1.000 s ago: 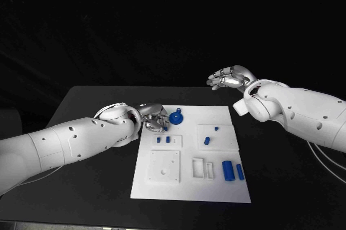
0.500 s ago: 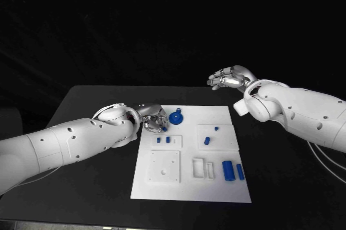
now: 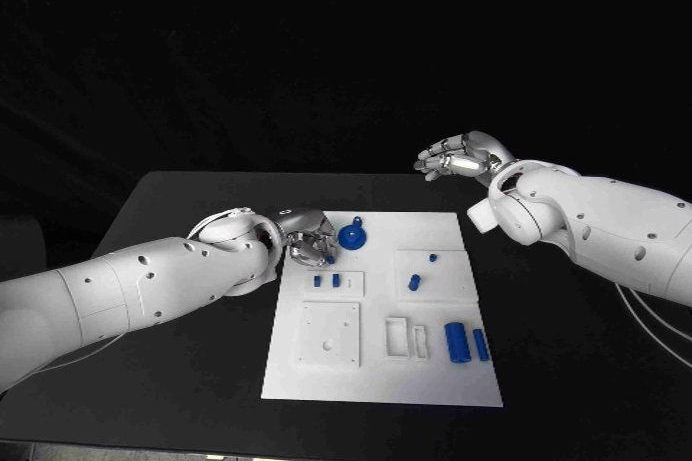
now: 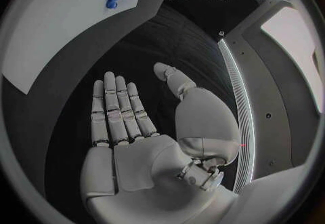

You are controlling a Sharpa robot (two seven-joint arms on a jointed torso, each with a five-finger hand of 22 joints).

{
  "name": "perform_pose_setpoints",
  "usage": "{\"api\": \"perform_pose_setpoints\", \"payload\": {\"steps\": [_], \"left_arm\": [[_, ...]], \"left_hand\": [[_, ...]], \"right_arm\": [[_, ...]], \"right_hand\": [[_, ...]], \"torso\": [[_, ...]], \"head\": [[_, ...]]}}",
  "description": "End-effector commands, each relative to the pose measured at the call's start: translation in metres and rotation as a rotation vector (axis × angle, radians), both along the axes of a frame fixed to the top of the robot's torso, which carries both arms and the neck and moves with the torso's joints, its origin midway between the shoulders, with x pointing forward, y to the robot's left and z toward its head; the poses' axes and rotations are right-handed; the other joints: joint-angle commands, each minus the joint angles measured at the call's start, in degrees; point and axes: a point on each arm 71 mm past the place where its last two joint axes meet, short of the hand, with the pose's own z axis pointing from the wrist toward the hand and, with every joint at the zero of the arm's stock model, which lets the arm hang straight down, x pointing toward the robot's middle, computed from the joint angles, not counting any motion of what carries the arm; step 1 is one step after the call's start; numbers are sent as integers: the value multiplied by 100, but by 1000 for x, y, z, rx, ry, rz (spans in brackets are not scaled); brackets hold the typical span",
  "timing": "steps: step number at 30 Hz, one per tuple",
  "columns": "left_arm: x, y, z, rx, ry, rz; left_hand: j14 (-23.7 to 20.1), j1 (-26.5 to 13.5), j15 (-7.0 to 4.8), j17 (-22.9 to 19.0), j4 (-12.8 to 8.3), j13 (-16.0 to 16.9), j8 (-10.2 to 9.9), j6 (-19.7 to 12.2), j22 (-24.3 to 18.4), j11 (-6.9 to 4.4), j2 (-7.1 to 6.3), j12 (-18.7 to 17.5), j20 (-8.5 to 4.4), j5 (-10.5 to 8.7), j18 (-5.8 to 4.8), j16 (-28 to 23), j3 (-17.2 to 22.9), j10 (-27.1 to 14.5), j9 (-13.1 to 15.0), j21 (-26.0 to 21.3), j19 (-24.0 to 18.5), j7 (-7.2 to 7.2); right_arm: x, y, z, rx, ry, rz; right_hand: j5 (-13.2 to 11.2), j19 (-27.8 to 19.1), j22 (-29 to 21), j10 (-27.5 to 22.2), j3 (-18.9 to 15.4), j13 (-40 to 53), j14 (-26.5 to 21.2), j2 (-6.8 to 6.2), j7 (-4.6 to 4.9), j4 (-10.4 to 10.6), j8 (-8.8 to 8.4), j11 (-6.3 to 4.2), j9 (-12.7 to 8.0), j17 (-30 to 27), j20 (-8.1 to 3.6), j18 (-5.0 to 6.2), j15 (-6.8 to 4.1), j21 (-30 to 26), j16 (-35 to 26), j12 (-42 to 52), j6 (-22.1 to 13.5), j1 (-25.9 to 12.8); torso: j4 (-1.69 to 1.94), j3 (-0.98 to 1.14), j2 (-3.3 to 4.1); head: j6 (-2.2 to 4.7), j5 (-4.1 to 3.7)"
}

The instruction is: Assemble the parts on the task board

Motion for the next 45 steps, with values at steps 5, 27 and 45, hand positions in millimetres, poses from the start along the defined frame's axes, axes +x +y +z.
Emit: {"api": "perform_pose_setpoints", "payload": {"steps": [5, 27, 45], "left_arm": [[-1, 1, -5, -13, 49, 9], [0, 4, -4, -29, 43, 22], [9, 29, -4, -23, 6, 88]], "left_hand": [[2, 14, 26, -10, 13, 19, -223, -287, 82, 29, -26, -103, -234, 188, 58, -37, 50, 17, -54, 9, 21, 186], [-95, 100, 97, -15, 10, 49, -471, -737, 89, 100, -363, -255, -171, 117, 61, -67, -28, -116, -148, -37, -49, 292], [-144, 234, 143, -25, 6, 72, -540, -982, 91, 149, -479, -362, -134, 154, 82, -88, 9, -234, -220, -61, -58, 291]], "right_arm": [[0, -1, 0, -2, -5, 8], [-1, -2, 0, -2, -4, 14], [-3, -6, -2, -53, -6, 45]], "right_hand": [[37, -22, 6, -35, -11, -9, -22, 46, 212, 9, 15, -10, -7, 7, 32, 34, 11, -37, -34, 39, -45, -23], [38, -27, 8, -39, -18, -17, -25, 37, 213, 7, 16, -9, -11, 10, 36, 36, 13, -38, -39, 42, -48, -30], [3, -61, 16, -55, 15, -51, -46, 39, 212, -98, 26, -5, -23, 12, 44, 46, 23, -47, -68, 53, -52, 91]], "torso": [[-2, 5, 1], [-2, -4, 3], [-6, -4, -1]], "head": [[1, 4], [-9, -18], [15, -36]]}}
